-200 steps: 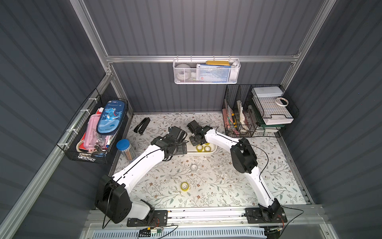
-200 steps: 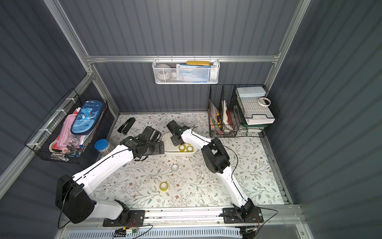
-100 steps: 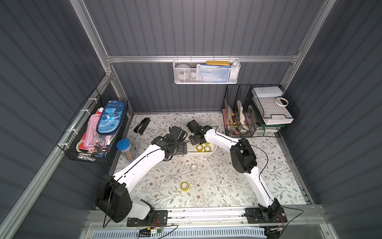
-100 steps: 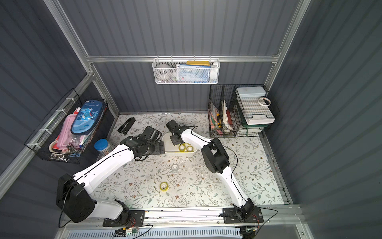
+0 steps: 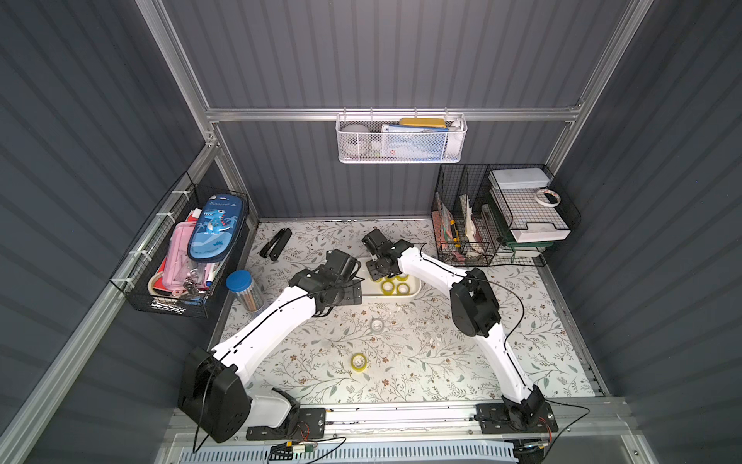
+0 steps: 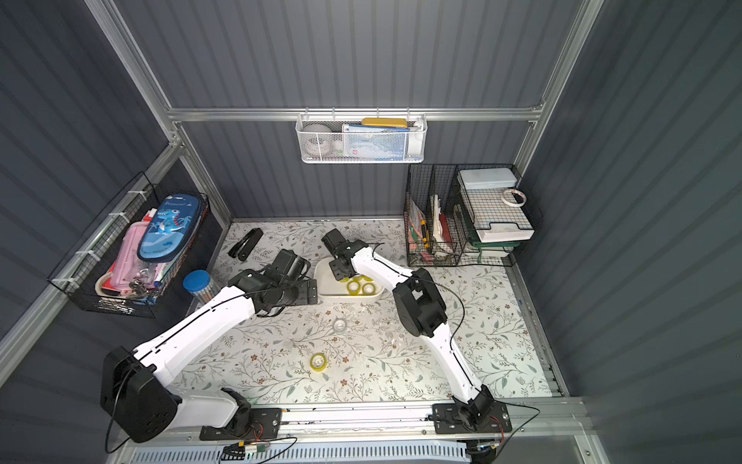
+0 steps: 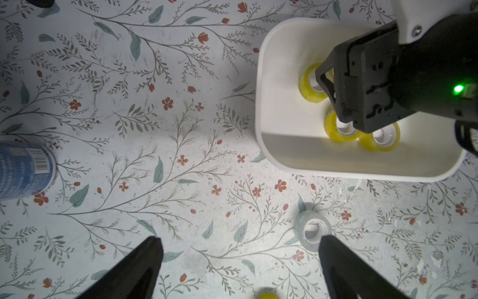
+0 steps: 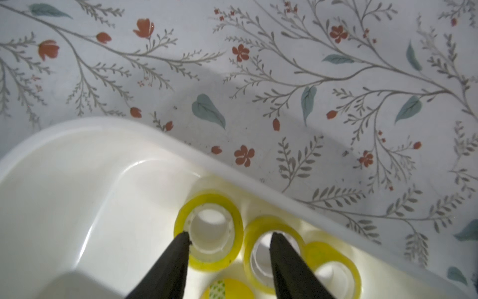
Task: Put the transparent tape into the storage box
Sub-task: Place the tape in the storage box, then pick up the tape at the center of the board.
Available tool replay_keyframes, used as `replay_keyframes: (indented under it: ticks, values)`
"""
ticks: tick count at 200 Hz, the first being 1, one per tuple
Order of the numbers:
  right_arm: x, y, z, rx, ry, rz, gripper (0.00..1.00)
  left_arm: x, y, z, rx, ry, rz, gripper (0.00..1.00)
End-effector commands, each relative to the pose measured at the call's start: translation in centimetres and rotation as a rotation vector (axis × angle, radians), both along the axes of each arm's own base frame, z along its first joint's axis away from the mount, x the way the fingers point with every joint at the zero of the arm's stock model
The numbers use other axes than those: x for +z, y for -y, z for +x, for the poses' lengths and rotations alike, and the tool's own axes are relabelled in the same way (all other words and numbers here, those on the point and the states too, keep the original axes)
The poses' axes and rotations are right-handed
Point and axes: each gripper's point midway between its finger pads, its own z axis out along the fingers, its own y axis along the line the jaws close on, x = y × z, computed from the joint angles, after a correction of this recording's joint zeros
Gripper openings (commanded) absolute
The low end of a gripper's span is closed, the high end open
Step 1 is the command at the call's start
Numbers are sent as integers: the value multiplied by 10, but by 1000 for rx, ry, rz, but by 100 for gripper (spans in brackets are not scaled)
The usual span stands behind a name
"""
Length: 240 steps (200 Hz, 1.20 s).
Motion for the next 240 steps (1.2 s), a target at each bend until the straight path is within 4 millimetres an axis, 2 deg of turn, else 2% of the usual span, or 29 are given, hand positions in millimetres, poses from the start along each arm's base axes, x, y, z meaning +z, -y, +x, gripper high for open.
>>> replay_keyframes:
  ticks: [1,25,31,35,38,54,74,120,152,240]
  values:
    - [40,10,-31,-30,-83,65,66,-10,1,-24,-62,-72,-30,99]
    - [52,24,-59,-62,-154,104,75,-27,-1,-43,-84,-143,-41,99]
    - [54,28,-66,-71,-170,113,85,-32,-2,-46,-85,-157,-35,99]
    - [56,30,-70,-75,-179,124,97,-36,-3,-50,-91,-173,-29,99]
    - [57,32,-74,-78,-189,129,99,-40,-5,-53,-96,-187,-24,99]
    - [65,40,-90,-102,-230,173,99,-56,-4,-64,-98,-236,-44,98]
    - [66,50,-109,-128,-285,216,99,-71,-5,-72,-87,-272,-52,97]
    - [56,69,-143,-146,-352,210,99,-98,-1,-93,-114,-359,-70,90]
    - [54,77,-152,-160,-359,208,99,-108,1,-106,-134,-390,-77,82]
    - [53,89,-165,-177,-373,193,99,-127,6,-129,-171,-435,-39,78]
